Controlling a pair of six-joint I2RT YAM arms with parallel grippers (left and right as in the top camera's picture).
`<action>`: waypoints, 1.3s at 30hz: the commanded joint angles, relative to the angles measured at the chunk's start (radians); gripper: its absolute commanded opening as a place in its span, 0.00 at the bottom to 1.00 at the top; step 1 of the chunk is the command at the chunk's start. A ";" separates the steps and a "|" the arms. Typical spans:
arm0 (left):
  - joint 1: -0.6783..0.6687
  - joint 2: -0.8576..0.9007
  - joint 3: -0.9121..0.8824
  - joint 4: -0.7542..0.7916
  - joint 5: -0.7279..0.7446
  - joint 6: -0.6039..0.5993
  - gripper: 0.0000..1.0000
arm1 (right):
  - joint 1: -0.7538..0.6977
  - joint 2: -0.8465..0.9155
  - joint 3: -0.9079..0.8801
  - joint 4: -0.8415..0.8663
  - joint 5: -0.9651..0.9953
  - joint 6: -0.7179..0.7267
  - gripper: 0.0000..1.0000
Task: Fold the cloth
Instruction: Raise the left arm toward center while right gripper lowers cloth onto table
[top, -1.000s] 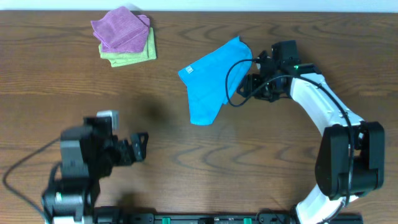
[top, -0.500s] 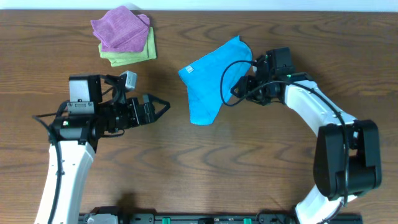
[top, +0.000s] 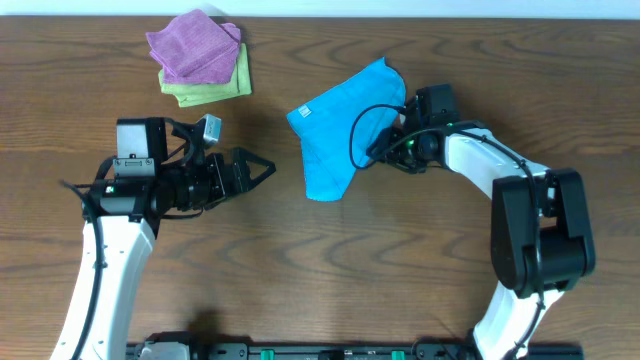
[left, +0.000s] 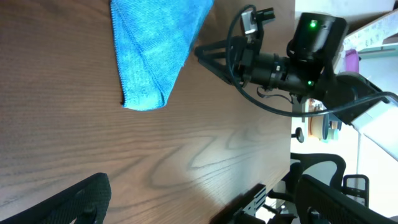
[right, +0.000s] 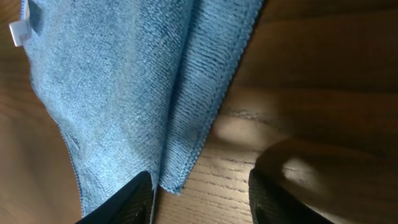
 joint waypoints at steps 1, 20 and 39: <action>-0.004 0.026 0.020 0.001 -0.003 -0.012 0.95 | 0.023 0.043 -0.007 0.014 0.013 0.041 0.50; -0.004 0.046 0.020 0.000 -0.003 -0.030 0.95 | 0.053 0.087 -0.007 0.005 0.104 -0.033 0.42; -0.004 0.046 0.020 0.001 -0.003 -0.030 0.95 | 0.019 0.091 -0.007 -0.030 0.226 -0.153 0.36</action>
